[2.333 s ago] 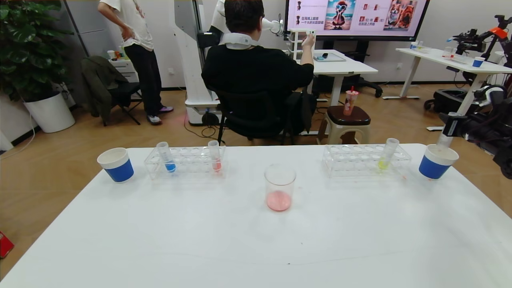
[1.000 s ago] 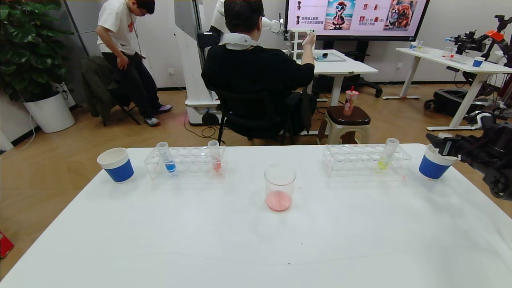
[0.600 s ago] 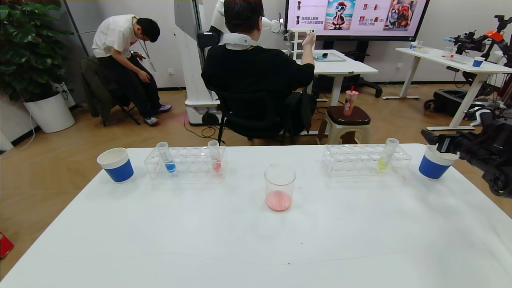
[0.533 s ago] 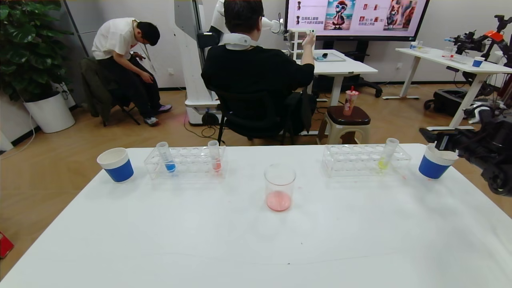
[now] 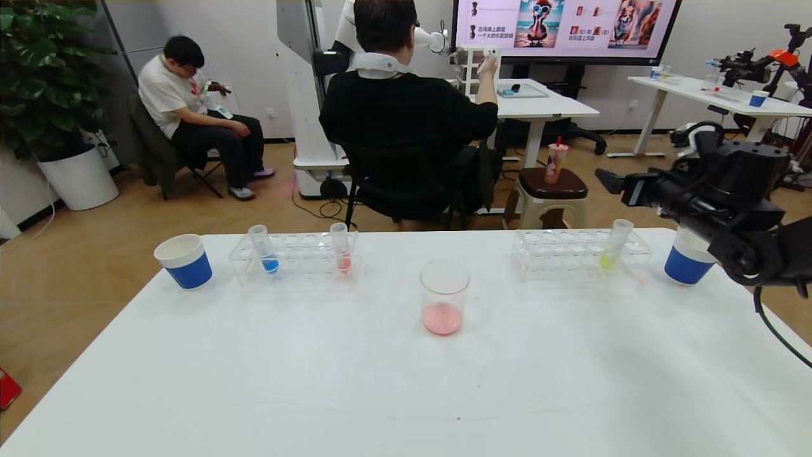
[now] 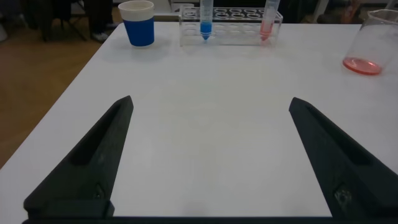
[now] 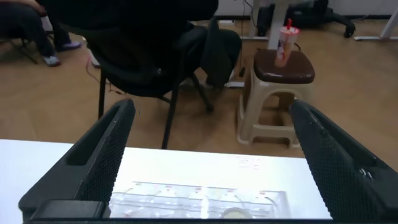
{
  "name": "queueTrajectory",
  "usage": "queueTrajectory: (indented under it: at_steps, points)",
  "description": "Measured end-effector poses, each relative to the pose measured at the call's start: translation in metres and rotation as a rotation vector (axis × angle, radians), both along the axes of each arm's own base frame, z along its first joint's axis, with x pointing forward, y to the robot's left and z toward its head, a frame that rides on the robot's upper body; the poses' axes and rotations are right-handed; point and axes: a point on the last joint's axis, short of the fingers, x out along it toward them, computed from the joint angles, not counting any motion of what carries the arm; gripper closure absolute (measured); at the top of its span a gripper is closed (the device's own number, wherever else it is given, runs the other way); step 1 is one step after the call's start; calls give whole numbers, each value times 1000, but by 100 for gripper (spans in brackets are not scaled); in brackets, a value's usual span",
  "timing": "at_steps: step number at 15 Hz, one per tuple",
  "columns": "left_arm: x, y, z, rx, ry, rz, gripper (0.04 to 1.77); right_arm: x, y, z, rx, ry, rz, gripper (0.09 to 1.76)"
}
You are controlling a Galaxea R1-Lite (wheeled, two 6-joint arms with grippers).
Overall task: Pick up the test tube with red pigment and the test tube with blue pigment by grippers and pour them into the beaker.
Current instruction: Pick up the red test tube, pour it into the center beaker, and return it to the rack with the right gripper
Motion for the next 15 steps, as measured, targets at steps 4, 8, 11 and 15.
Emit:
queueTrajectory:
  at_steps: [4, 8, 11, 15]
  points:
    - [0, 0, 0, -1, 0, 0, 6, -39, 26, 26, 1, -51, 46, 11]
    - [0, 0, 0, -1, 0, 0, 6, -106, 30, 68, -3, -174, 11, 11]
    - [0, 0, 0, -1, 0, 0, 6, -173, 28, 103, -17, -260, -16, 11]
    - [0, 0, 0, 0, 0, 0, 6, -277, 24, 130, -44, -313, -37, 11]
